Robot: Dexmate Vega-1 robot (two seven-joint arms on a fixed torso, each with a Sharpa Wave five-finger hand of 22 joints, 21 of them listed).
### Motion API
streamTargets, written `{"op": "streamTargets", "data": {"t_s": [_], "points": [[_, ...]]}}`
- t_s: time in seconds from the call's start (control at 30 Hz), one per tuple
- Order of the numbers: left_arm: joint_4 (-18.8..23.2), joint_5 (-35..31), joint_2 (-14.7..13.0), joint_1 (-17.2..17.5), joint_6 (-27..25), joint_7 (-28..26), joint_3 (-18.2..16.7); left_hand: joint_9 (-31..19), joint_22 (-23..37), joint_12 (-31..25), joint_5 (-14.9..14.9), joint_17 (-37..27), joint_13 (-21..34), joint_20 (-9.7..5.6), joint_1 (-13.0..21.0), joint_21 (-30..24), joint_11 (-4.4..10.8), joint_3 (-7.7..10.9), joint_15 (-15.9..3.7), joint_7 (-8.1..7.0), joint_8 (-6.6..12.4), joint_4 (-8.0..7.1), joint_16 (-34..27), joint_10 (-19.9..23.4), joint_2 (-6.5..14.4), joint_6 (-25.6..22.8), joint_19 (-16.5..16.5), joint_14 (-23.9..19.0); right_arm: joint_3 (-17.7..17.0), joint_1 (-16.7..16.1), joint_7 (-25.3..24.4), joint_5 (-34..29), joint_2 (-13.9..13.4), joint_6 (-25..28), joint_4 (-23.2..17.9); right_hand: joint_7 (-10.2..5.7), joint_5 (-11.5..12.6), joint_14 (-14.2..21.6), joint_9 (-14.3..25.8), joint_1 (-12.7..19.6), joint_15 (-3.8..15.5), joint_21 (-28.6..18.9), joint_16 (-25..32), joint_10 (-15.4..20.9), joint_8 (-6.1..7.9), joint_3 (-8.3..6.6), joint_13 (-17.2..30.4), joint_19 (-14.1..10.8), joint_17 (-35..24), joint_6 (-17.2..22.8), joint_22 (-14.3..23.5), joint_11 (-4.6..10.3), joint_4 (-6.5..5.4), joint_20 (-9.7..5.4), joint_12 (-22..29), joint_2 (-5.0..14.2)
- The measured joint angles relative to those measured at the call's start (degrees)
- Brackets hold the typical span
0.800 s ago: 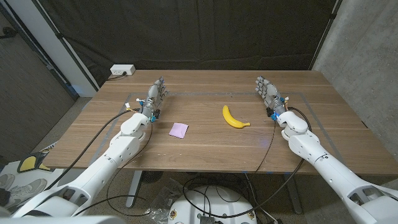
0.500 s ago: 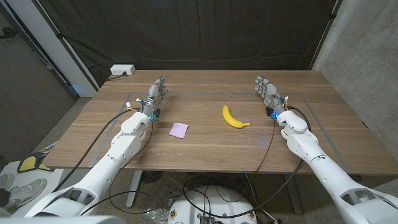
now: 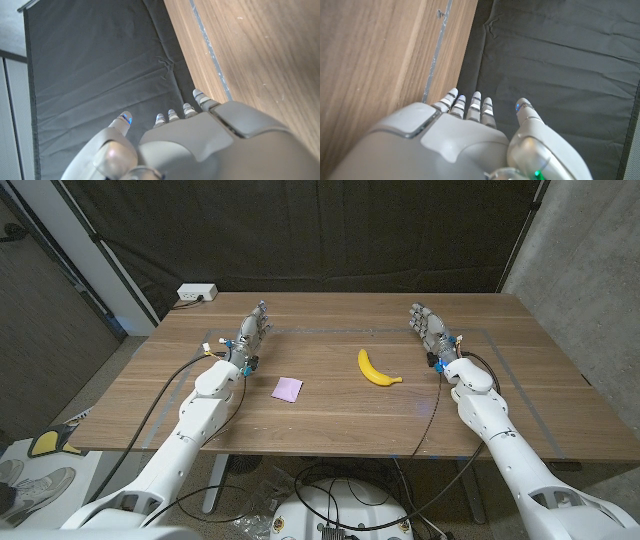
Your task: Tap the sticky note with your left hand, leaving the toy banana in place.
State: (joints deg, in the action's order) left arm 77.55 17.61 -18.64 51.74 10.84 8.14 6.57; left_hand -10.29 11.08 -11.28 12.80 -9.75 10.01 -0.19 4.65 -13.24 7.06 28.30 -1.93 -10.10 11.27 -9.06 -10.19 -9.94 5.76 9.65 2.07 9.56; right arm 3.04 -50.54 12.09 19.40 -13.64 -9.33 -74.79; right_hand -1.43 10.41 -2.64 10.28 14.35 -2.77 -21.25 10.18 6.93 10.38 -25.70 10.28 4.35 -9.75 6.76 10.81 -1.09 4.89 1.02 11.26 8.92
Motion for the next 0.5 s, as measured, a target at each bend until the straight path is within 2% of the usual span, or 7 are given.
{"op": "streamTargets", "data": {"t_s": [0.5], "points": [[7.78,-11.74,-1.84,4.02,-2.77,-1.01,-2.19,0.01,0.00,-0.42,0.00,0.01,0.00,0.82,0.02,0.00,-0.20,-0.15,-0.12,0.01,0.44,0.63,-0.22,1.68,0.02,-2.26,-0.02,-0.55,-3.04,-1.96,1.99,-4.36,3.69,1.69,-3.32,-0.21,0.00,0.00,-0.01,0.23,0.00,0.00,0.22,0.31,0.00,0.00,0.00,0.00,0.01,0.20,-0.01,-0.31,0.00,0.00,0.00,-0.23]]}}
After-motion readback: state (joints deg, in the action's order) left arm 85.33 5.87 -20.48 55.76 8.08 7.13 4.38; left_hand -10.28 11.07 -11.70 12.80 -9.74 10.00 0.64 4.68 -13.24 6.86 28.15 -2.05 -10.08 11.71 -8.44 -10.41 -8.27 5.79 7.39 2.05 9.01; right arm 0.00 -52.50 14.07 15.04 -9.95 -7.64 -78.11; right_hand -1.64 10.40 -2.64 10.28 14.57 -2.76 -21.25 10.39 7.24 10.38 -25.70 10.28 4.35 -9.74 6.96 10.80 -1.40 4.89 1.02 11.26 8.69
